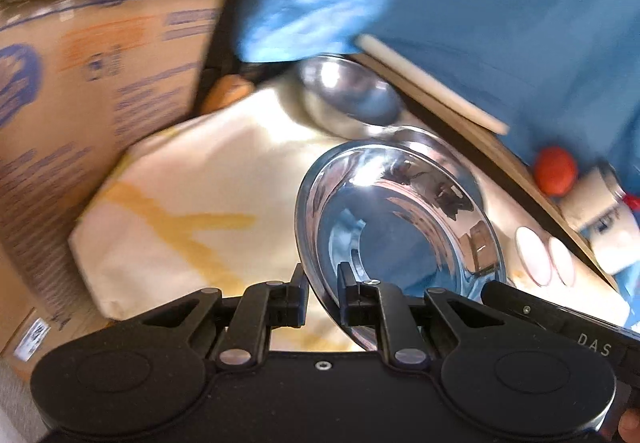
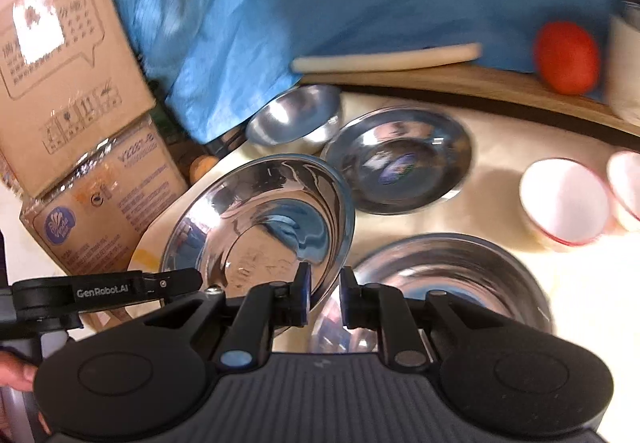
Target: Organize plates and bowls
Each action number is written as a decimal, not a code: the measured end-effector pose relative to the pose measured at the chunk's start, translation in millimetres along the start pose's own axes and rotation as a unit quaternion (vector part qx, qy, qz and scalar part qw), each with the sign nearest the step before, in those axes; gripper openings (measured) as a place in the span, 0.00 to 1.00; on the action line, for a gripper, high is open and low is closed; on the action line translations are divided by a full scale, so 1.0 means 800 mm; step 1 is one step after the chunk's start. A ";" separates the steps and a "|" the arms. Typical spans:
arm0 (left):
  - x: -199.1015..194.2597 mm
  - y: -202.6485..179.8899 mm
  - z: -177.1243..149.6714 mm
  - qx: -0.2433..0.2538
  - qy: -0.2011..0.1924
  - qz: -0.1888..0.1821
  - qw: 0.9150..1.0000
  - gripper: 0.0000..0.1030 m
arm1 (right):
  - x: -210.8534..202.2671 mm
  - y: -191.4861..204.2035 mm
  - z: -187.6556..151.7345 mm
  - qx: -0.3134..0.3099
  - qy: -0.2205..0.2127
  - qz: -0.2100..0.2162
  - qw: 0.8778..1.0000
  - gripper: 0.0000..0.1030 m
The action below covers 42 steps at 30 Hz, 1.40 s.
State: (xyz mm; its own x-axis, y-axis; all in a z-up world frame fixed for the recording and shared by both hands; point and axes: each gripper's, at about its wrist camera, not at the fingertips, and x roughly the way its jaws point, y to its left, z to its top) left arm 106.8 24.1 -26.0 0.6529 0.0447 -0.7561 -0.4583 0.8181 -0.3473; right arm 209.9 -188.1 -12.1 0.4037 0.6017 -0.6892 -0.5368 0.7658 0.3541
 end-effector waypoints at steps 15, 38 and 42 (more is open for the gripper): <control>0.036 -0.101 -0.034 0.137 0.058 -0.071 0.986 0.15 | -0.082 -0.056 -0.060 0.096 -0.026 -0.089 0.991 0.18; 0.054 -0.131 -0.059 0.218 0.071 -0.030 0.973 0.18 | -0.072 -0.065 -0.068 0.094 0.017 -0.098 0.991 0.21; 0.054 -0.137 -0.061 0.236 0.069 -0.016 0.969 0.18 | -0.070 -0.066 -0.068 0.094 0.023 -0.095 0.991 0.21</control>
State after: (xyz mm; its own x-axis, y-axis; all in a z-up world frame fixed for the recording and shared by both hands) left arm 155.7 -91.1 -47.4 0.5609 -0.0363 -0.8271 -0.0906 0.9903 -0.1049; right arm 175.1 -274.5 -26.2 0.4477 0.4355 -0.7810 -0.3060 0.8953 0.3238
